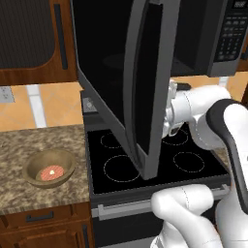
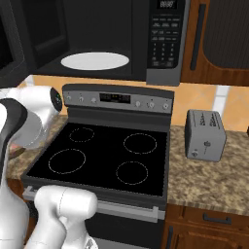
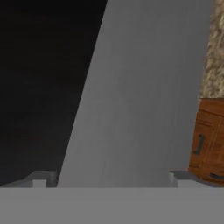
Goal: Open the microwave, place the bowl with waffle inside the microwave, then close the microwave door and turn it on.
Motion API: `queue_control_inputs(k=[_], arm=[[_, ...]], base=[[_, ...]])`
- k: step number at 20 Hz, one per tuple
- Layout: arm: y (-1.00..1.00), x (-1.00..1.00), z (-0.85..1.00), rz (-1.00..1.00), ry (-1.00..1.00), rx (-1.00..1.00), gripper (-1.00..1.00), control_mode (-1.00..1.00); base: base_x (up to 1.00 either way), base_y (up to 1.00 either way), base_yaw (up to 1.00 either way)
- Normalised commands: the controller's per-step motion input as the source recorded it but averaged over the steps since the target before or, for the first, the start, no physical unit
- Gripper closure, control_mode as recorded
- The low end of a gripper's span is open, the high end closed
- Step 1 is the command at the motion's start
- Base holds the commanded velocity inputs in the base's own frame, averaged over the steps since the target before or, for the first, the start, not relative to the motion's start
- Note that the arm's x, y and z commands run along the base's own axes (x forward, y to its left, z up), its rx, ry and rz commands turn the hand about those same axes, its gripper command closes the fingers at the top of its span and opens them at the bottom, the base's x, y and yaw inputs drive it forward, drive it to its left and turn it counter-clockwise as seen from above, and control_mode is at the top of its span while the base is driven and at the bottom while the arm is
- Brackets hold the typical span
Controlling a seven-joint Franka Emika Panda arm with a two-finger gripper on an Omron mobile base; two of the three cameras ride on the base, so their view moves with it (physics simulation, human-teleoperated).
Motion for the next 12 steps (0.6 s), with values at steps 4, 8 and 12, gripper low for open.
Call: queue_control_inputs(k=[4, 8, 12], arm=[[0.85, 0.1, 0.0, -0.05, 0.01, -0.02, -1.0, -1.0], [0.04, 0.19, 0.0, -0.21, 0.16, 0.0, -1.0, -1.0], [-0.88, 0.03, -0.01, -0.21, 0.3, 0.0, -1.0, -1.0]], base=[[0.0, 0.0, 0.0], [0.0, 0.0, 0.0], [0.0, 0.0, 0.0]])
